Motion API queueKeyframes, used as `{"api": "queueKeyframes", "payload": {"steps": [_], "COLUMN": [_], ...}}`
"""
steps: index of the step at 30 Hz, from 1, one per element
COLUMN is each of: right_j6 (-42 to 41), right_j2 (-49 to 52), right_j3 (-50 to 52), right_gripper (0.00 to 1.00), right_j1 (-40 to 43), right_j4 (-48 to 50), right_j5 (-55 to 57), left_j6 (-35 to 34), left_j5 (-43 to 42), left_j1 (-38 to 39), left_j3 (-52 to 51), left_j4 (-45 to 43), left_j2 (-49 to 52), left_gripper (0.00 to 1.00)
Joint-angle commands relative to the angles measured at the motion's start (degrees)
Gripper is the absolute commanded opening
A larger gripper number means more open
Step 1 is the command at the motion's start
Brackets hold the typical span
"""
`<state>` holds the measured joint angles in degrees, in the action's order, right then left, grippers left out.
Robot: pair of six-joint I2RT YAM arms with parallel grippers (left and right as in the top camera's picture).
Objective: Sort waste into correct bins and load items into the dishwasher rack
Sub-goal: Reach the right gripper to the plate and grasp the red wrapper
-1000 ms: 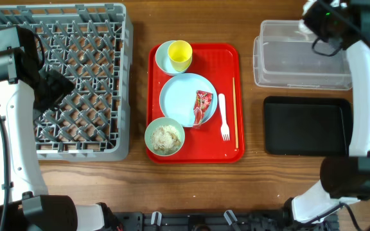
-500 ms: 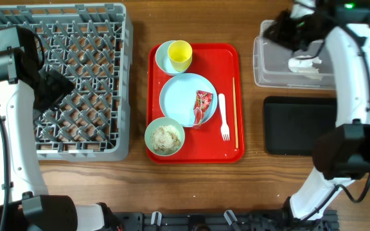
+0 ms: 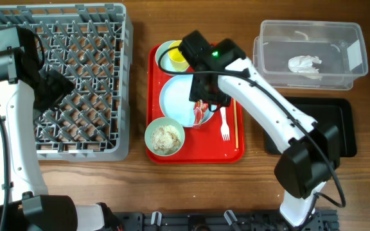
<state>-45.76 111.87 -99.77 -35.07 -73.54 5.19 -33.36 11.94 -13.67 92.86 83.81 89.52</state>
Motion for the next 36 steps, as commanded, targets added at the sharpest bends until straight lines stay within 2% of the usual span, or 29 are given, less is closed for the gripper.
{"api": "queueKeyframes", "payload": {"steps": [1,2,5,8,13,17,25,27,31,36], "right_j6": [6.49,8.41,6.23,0.87,0.76,2.08,3.26,3.82,5.81,6.78], "right_j2": [0.42,0.42,0.44,0.44,0.44,0.81,1.25,2.12,3.98,4.09], "right_j3": [6.84,9.4,13.62,15.56,17.9,19.3,19.32,19.34,19.34,19.34], "right_gripper": [0.61,0.6,0.59,0.54,0.47,0.49,0.49,0.52,0.52,0.47], "right_j1": [0.15,0.15,0.17,0.22,0.22,0.22,0.26,0.26,0.26,0.26], "right_j4": [8.44,12.15,17.4,18.43,21.55,24.63,24.5,24.41,25.2,27.02], "right_j5": [-5.86,-8.79,-8.46,-4.61,-1.31,-1.11,-1.33,-1.36,-2.19,-3.32], "left_j6": [-0.74,-0.74,-0.74,-0.74,-0.74,-0.74,-0.74,-0.74,-0.74,-0.74], "left_j5": [-0.11,-0.11,-0.11,-0.11,-0.11,-0.11,-0.11,-0.11,-0.11,-0.11], "left_j1": [-0.33,-0.33,-0.33,-0.33,-0.33,-0.33,-0.33,-0.33,-0.33,-0.33], "left_j3": [0.85,0.85,0.85,0.85,0.85,0.85,0.85,0.85,0.85,0.85], "left_j4": [0.0,0.0,0.0,0.0,0.0,0.0,0.0,0.0,0.0,0.0], "left_j2": [-0.68,-0.68,-0.68,-0.68,-0.68,-0.68,-0.68,-0.68,-0.68,-0.68], "left_gripper": [1.0,1.0,1.0,1.0,1.0,1.0,1.0,1.0,1.0,1.0]}}
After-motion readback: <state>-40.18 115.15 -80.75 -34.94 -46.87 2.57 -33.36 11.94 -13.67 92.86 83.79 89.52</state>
